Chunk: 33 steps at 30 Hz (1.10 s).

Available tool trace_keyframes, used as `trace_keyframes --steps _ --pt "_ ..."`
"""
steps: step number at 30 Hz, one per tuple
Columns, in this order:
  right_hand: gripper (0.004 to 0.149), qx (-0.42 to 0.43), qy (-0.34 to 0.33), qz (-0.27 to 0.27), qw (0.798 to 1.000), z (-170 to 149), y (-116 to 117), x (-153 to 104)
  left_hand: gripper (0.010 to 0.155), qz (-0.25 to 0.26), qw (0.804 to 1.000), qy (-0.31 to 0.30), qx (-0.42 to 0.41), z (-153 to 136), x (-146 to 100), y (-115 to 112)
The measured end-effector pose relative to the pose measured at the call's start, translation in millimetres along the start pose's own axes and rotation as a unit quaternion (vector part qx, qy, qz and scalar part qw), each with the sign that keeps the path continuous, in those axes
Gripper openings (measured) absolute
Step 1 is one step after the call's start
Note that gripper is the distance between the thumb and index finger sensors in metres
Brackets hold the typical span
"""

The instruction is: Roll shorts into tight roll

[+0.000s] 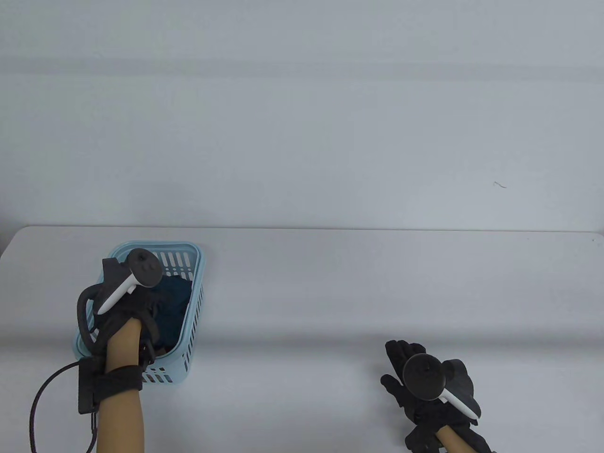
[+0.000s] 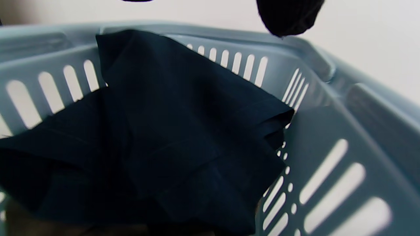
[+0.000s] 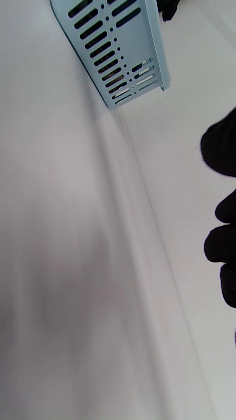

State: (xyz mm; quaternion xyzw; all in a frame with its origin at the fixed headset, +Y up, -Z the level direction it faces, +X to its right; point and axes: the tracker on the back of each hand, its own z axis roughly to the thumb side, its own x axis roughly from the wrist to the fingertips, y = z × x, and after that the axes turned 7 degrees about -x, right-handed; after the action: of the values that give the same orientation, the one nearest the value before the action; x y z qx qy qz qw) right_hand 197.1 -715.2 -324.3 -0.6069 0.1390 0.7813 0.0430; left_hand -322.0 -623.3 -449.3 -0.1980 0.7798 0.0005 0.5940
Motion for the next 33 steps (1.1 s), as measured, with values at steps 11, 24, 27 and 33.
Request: trace_keyframes --steps 11,24,27,33 --pt "0.07 0.023 -0.015 0.027 0.999 6 3 1 0.099 -0.163 0.982 0.075 0.057 -4 45 -26" --pt "0.07 0.029 -0.009 0.041 0.999 3 6 2 0.061 -0.145 0.97 0.095 0.168 10 51 -40" --pt "0.069 0.029 -0.008 0.045 0.999 3 6 2 0.04 -0.089 0.981 0.064 0.162 14 49 -43" --pt "0.069 0.033 -0.007 0.044 0.998 1 6 2 0.039 -0.015 0.99 0.042 0.133 14 28 -22"
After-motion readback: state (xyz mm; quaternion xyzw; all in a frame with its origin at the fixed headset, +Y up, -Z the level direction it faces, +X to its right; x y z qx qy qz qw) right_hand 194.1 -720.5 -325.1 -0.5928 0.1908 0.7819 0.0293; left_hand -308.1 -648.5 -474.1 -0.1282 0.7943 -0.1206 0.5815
